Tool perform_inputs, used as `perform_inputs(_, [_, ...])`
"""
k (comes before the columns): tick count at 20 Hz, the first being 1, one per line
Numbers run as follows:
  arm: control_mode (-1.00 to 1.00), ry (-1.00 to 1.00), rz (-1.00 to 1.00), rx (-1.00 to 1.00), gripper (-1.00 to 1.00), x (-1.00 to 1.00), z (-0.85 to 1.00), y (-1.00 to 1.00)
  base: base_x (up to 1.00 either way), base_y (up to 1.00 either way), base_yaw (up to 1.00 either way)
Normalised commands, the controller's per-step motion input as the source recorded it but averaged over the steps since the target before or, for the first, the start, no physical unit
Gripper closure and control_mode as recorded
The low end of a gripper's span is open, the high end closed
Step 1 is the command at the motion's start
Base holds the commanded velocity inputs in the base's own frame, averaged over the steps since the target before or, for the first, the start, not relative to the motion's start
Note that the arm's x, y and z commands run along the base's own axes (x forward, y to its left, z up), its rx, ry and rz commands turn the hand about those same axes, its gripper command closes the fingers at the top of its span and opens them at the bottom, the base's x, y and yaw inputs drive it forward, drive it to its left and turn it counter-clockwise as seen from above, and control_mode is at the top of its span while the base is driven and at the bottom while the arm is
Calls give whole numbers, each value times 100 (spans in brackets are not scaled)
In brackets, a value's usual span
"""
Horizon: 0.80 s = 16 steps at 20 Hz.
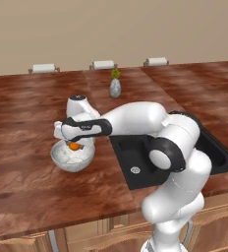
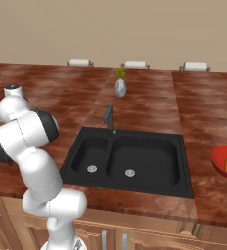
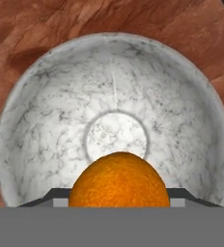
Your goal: Pick the carrots from the cabinet and place them in one bowl. Pick the tangerine from the sink and place it in the other bowl.
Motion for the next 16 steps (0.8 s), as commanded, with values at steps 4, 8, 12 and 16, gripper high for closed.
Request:
perform_inputs(4, [-100, 0, -5, 0, 100, 14, -8, 6, 0, 0, 0])
perform_inputs(8, [-100, 0, -5, 0, 100, 20, -7, 12, 0, 0, 0])
perform_inputs(12, [-100, 0, -4, 0, 100, 16, -10, 11, 0, 0, 0])
perform_inputs(16, [-100, 0, -4, 0, 100, 12, -13, 12, 0, 0, 0])
